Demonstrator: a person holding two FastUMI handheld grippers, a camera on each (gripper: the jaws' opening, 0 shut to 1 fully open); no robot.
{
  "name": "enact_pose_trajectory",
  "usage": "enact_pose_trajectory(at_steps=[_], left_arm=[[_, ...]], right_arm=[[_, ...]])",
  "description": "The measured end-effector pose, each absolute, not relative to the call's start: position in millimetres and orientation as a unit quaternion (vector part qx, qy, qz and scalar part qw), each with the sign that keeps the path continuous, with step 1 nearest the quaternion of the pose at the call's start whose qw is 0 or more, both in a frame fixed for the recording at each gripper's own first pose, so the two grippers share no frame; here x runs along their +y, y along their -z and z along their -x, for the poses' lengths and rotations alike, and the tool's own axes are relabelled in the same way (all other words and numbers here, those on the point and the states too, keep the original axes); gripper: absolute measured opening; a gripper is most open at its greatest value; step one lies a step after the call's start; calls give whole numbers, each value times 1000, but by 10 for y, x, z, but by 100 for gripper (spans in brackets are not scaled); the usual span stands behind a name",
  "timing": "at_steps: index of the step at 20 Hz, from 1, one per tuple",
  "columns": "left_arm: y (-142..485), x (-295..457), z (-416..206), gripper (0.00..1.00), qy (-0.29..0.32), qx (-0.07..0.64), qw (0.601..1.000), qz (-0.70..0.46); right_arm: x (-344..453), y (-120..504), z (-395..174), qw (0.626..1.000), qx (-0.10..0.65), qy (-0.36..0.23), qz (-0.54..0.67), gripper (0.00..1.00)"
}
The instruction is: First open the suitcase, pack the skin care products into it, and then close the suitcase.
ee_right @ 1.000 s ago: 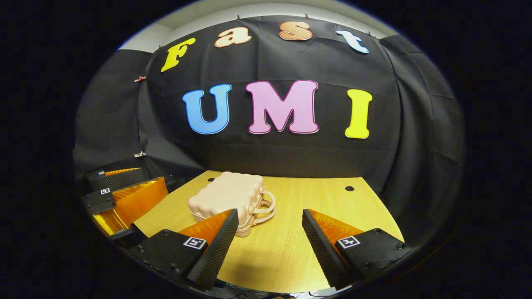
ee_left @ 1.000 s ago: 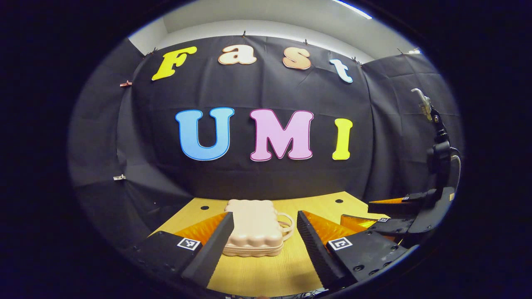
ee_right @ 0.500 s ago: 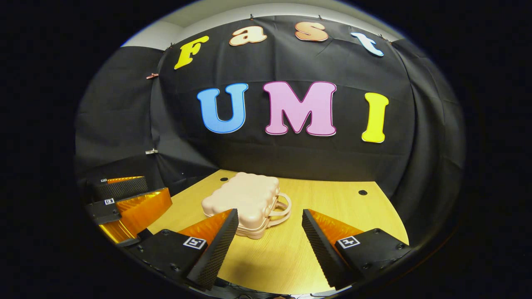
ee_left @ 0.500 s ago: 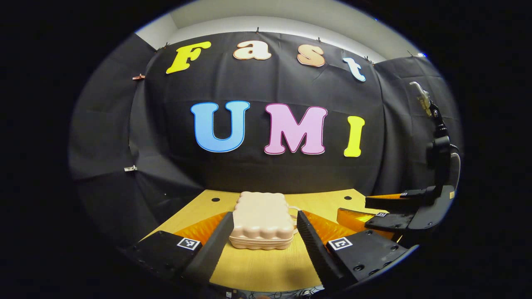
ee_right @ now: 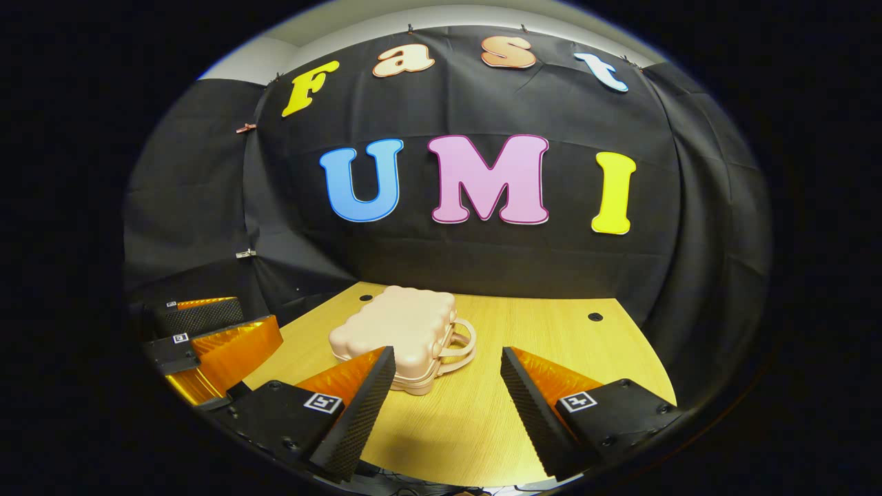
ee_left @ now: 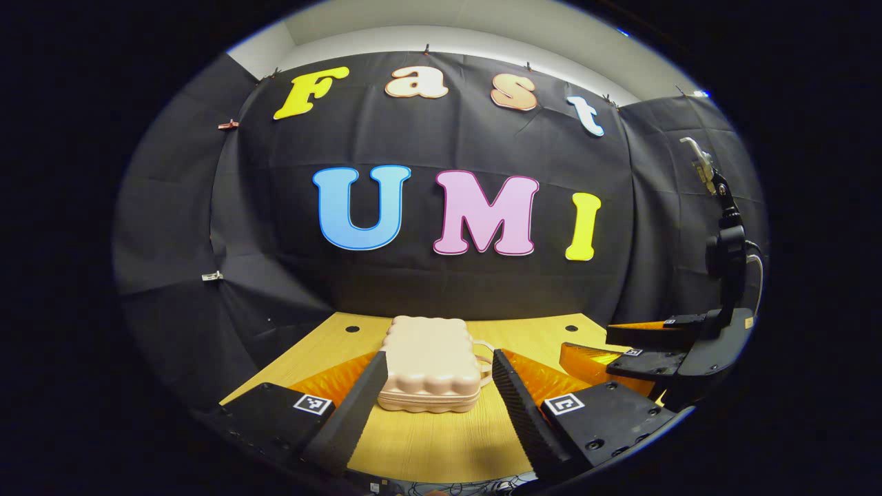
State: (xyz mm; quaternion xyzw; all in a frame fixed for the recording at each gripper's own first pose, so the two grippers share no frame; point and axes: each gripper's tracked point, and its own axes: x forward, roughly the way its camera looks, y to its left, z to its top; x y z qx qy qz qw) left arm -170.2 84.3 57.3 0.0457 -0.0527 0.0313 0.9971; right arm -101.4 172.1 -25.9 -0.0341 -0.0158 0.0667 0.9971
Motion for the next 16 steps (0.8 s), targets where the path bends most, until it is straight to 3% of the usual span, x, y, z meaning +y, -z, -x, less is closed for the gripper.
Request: enact_pose_trajectory(at_steps=[16], left_arm=[[-536, 1030, 1724, 96, -50, -47, 997, -45]], right_arm=[[1912, 269, 904, 996, -10, -85, 41, 98]])
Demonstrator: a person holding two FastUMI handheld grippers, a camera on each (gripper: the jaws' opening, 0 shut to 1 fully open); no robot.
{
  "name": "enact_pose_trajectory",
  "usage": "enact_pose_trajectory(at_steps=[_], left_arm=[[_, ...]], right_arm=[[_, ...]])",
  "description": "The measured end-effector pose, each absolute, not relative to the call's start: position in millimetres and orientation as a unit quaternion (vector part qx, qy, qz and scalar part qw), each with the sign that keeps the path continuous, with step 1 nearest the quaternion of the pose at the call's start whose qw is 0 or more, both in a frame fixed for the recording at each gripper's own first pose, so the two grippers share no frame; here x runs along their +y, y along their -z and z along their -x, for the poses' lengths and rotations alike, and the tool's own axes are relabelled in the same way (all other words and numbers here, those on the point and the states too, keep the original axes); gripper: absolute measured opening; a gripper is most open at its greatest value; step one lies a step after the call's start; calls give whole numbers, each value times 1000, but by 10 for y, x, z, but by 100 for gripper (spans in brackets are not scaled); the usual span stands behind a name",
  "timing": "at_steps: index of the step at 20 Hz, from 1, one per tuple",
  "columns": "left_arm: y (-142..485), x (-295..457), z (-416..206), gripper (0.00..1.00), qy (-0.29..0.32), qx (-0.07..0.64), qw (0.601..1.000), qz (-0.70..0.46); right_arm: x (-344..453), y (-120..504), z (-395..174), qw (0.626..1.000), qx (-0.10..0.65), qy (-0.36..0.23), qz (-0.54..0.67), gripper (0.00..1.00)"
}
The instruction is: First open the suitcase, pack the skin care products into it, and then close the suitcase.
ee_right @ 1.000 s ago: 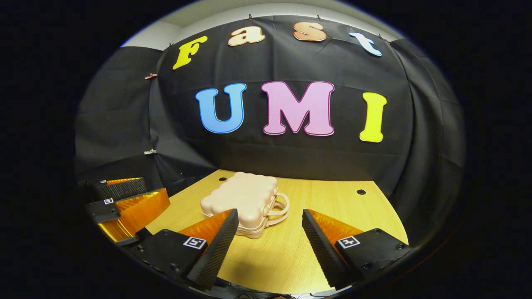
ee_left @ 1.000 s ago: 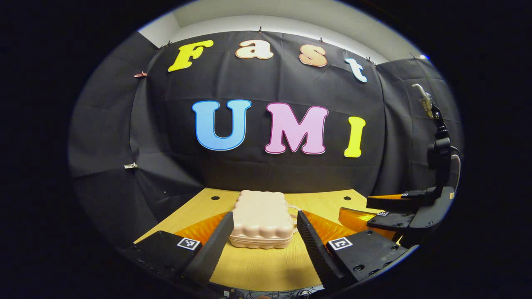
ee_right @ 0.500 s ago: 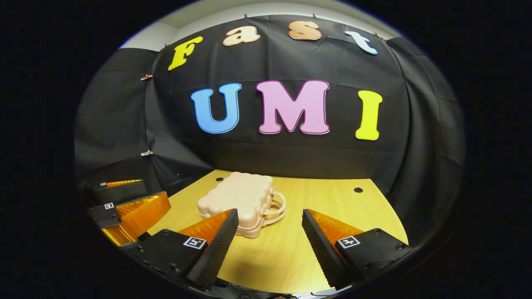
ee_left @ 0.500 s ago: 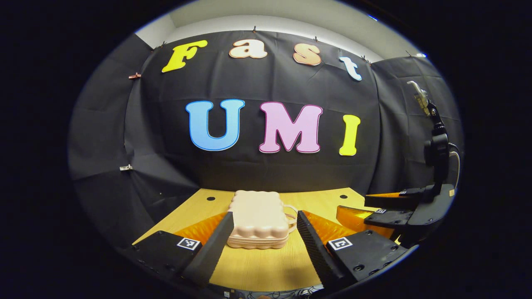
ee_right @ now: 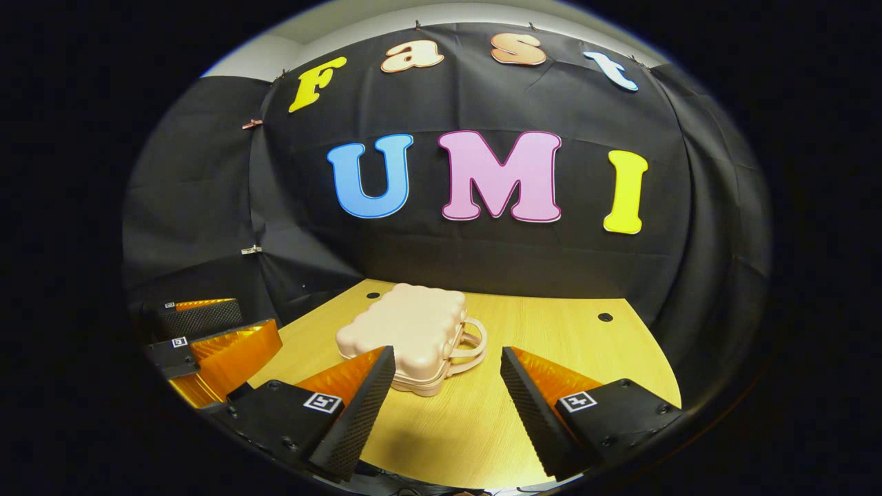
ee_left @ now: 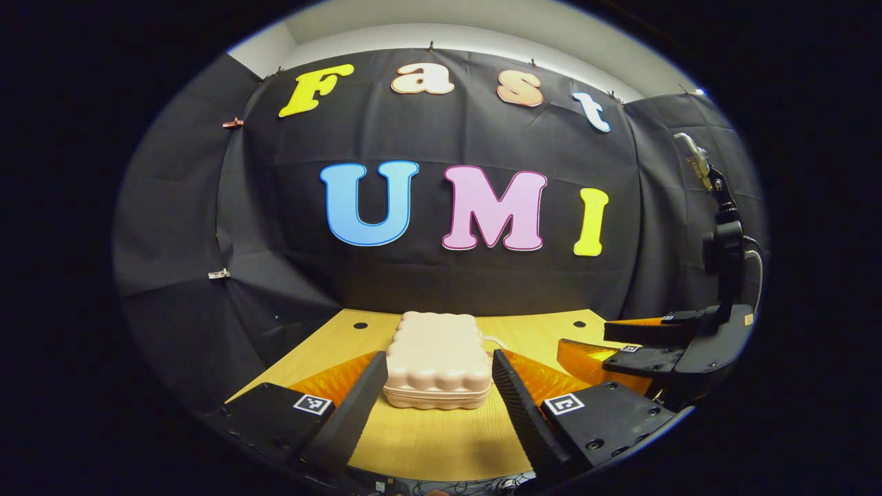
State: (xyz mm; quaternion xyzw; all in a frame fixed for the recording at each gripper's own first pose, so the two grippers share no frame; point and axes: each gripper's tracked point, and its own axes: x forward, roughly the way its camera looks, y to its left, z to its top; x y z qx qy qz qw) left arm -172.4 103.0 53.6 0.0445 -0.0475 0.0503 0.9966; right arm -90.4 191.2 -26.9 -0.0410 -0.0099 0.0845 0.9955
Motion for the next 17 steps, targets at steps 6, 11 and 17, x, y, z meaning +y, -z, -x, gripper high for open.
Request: enact_pose_trajectory(at_steps=[6, 11, 17], left_arm=[[-546, 1020, 1758, 96, -50, -51, 996, -55], [-526, 1056, 1764, 96, -51, -50, 996, -50], [-452, 1060, 1772, 96, -48, -42, 997, -43]], right_arm=[[1960, 266, 907, 995, -12, -89, 41, 98], [1944, 267, 913, 996, -13, -86, 37, 98], [1911, 319, 968, 996, -10, -80, 38, 98]])
